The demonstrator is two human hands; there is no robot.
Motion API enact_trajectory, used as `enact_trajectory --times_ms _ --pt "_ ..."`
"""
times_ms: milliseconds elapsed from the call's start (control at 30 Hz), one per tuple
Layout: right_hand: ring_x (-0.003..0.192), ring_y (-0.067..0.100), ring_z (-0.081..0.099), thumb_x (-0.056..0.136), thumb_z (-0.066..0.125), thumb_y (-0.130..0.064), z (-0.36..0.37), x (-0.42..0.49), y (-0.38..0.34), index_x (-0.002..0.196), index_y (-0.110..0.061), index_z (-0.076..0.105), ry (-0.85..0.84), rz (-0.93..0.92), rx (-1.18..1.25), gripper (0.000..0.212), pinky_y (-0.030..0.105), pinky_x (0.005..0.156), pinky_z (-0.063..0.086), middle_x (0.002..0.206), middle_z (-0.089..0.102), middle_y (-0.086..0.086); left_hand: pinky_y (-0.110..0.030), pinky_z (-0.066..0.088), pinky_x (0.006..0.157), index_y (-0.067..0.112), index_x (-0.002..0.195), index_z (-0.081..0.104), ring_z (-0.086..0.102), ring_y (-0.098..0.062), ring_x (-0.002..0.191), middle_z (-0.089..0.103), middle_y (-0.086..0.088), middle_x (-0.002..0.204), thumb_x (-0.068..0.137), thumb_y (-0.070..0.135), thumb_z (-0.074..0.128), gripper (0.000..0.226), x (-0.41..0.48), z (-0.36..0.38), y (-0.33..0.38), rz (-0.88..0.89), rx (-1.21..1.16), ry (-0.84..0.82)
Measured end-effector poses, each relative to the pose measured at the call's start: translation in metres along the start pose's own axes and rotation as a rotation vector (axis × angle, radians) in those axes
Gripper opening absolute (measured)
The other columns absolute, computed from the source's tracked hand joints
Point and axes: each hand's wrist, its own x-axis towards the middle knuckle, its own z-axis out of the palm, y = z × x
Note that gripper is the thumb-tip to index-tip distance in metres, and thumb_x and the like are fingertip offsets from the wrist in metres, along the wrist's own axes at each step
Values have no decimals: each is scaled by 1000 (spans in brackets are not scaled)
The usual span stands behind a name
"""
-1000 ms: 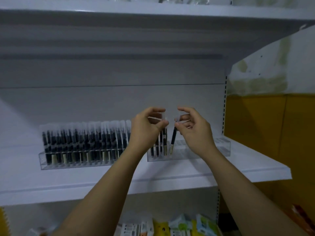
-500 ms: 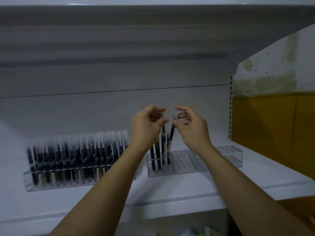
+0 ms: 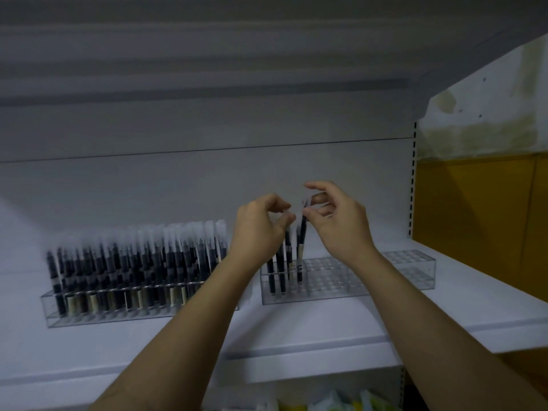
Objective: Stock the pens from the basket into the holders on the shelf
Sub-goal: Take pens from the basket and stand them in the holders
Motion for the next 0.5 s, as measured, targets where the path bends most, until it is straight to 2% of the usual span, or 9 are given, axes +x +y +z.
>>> enact_trajectory --times_ms 100,200,233,300,367,400,500 --pt "72 -10 59 88 69 -14 0 -4 1 121 -30 61 10 -10 -22 38 0 62 43 90 57 -20 -4 37 62 19 95 68 54 4 70 62 11 90 88 26 68 9 1 -1 -1 -2 -2 -19" --pt "74 -10 58 88 68 -14 4 -3 0 123 -31 61 -10 -9 -29 39 0 63 43 90 57 -20 -19 48 70 17 94 68 61 -8 72 66 5 93 88 25 69 10 2 -2 0 -20 -8 -28" --pt "74 -10 57 88 68 -14 5 -3 0 123 -31 60 -27 -6 -40 40 0 63 43 90 58 -20 -18 47 71 16 94 68 62 -10 76 67 4 93 88 24 69 10 3 -3 0 -25 -3 -24" --pt "73 -9 57 88 68 -14 9 -2 2 123 -32 60 -78 13 -77 41 0 62 43 90 59 -18 -2 39 65 16 94 69 60 -7 81 66 6 89 88 23 68 10 5 -3 1 -28 22 -22" --pt "70 -5 59 87 68 -15 13 -6 6 123 -33 61 -120 36 -96 41 5 61 45 93 61 -17 2 36 59 16 94 68 58 -4 82 65 7 88 89 21 67 8 5 -2 2 -27 30 -37" --pt "69 -2 60 86 69 -15 14 -9 8 122 -34 61 -126 43 -103 41 9 62 48 93 62 -17 1 37 62 15 93 68 58 -5 82 66 7 87 89 20 66 6 5 -1 3 -20 24 -48" --pt "71 3 59 87 68 -19 13 -16 16 125 -33 60 -147 57 -193 41 24 69 52 93 59 -13 -14 43 73 14 94 67 58 -5 84 64 8 87 90 20 65 7 3 1 8 27 29 -66"
